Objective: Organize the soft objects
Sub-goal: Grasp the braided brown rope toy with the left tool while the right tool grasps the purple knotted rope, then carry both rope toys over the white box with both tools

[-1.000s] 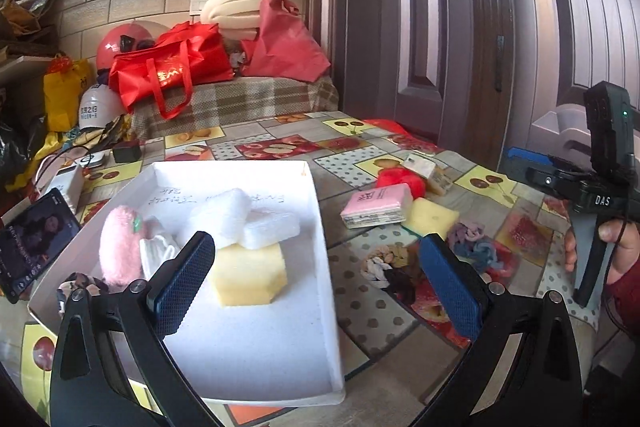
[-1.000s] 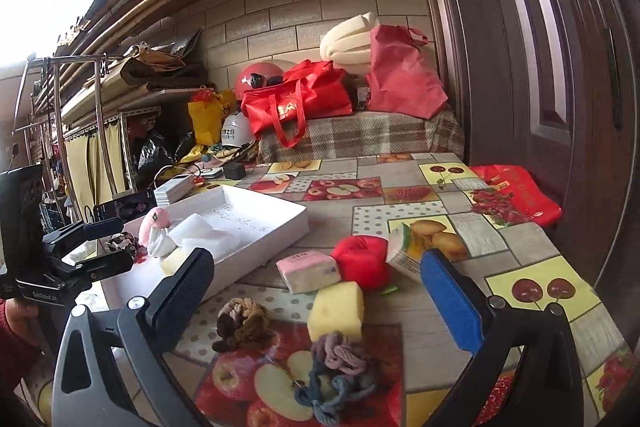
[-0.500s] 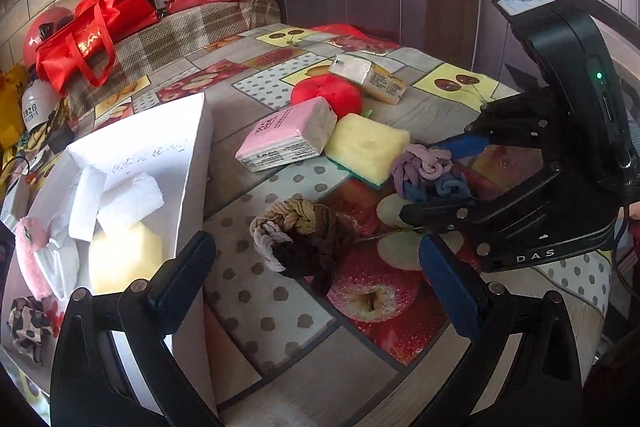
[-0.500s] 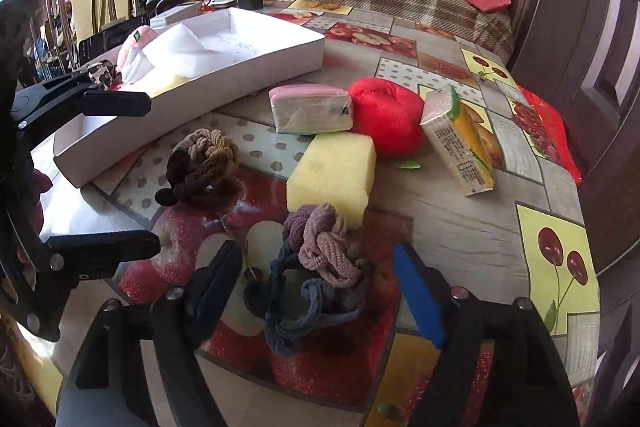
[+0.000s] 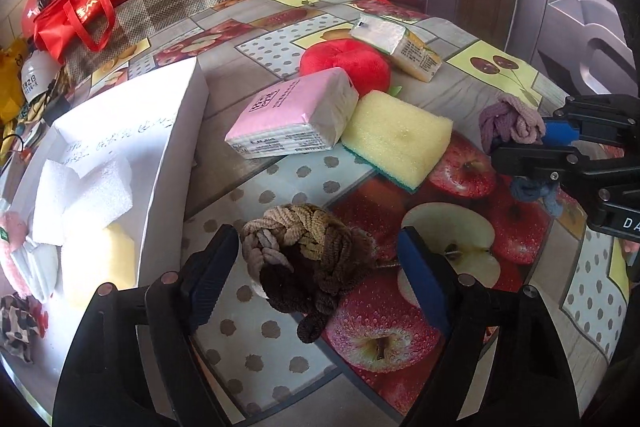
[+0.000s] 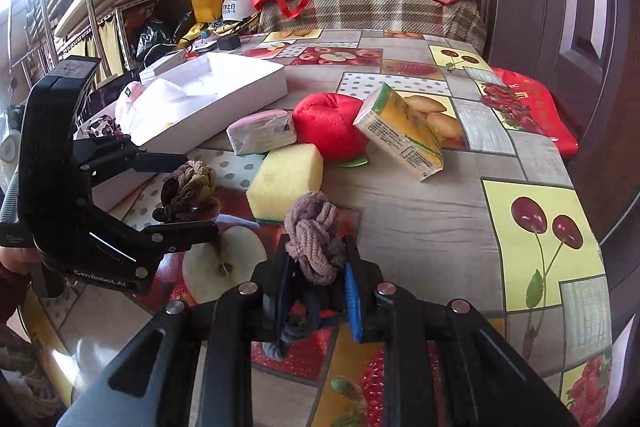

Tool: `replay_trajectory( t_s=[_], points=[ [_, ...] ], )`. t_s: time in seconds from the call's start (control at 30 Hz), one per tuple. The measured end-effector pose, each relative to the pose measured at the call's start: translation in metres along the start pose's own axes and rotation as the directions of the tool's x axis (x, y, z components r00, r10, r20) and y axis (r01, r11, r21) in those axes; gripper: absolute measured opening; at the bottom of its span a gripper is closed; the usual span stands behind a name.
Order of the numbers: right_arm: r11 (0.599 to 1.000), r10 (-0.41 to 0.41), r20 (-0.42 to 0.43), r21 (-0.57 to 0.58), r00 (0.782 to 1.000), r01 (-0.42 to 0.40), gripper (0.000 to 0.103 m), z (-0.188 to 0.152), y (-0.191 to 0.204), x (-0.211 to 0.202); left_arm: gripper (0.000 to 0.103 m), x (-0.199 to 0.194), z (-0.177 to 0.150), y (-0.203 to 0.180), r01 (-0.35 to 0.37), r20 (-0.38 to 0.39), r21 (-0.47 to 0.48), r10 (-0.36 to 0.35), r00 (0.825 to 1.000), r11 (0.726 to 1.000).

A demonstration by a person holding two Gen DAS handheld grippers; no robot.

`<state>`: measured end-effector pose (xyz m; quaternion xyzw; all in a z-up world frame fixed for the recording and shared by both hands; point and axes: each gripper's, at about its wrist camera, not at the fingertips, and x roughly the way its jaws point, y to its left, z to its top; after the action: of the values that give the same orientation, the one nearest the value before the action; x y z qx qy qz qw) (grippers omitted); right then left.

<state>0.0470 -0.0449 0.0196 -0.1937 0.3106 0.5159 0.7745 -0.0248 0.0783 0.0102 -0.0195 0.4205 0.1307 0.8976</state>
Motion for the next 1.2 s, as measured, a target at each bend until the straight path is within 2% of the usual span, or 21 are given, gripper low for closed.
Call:
replay_trajectory(
  t_s=[0.03,0.07,0.1,0.17,0.23,0.4,0.53,0.67,0.8,1.0,1.13,1.2],
  points=[
    [1.000,-0.003,0.000,-0.005,1.000,0.003,0.023,0.002,0.001,0.001,0.082,0.000,0.000,0.000,-0.001,0.001,-0.001,0.001,1.000,1.000],
    [1.000,-0.003,0.002,-0.006,1.000,0.003,0.023,0.002,0.001,0.001,0.077,-0.001,0.000,0.000,0.000,0.004,-0.001,0.000,1.000,1.000],
    [1.000,-0.002,0.006,-0.003,1.000,0.002,0.023,0.001,0.001,0.000,0.059,-0.003,-0.001,0.000,-0.002,0.016,-0.002,0.003,1.000,1.000],
    [1.000,0.002,0.015,0.007,1.000,-0.003,0.023,0.002,-0.002,-0.001,0.035,-0.009,-0.002,0.001,0.011,0.047,0.005,-0.011,0.999,1.000],
    [1.000,0.003,0.029,0.016,1.000,-0.003,0.022,0.002,-0.004,-0.004,0.031,-0.015,-0.004,0.000,0.024,0.073,0.014,-0.025,0.997,1.000],
    [1.000,-0.010,0.040,0.024,0.999,0.009,0.022,0.002,-0.004,-0.005,0.029,-0.023,-0.004,-0.009,0.022,0.114,0.060,-0.029,0.993,0.998],
    [1.000,-0.019,0.039,0.018,0.999,0.018,0.023,0.002,-0.002,-0.004,0.029,-0.025,-0.004,0.001,0.064,0.125,0.013,-0.065,0.990,0.998],
    [0.999,-0.018,0.038,0.028,0.999,0.017,0.023,0.001,-0.002,-0.005,0.030,-0.020,-0.005,0.001,0.073,0.083,0.010,-0.074,0.994,0.997],
    [0.999,0.000,0.037,0.047,0.999,-0.002,0.023,0.001,-0.006,-0.005,0.045,-0.016,-0.007,-0.005,0.009,0.056,0.032,-0.010,0.998,0.999],
    [0.999,0.009,0.038,0.048,0.999,-0.010,0.023,0.001,-0.005,-0.005,0.046,-0.012,-0.008,-0.008,-0.032,0.037,0.053,0.031,0.999,0.998],
    [0.999,0.012,0.035,0.047,0.999,-0.014,0.023,0.001,-0.005,-0.005,0.045,-0.011,-0.009,-0.008,-0.023,0.031,0.062,0.021,0.999,0.998],
    [0.999,0.010,0.036,0.046,0.999,-0.012,0.023,0.001,-0.005,-0.005,0.035,-0.012,-0.010,-0.010,-0.006,0.034,0.070,0.004,0.999,0.998]
  ],
)
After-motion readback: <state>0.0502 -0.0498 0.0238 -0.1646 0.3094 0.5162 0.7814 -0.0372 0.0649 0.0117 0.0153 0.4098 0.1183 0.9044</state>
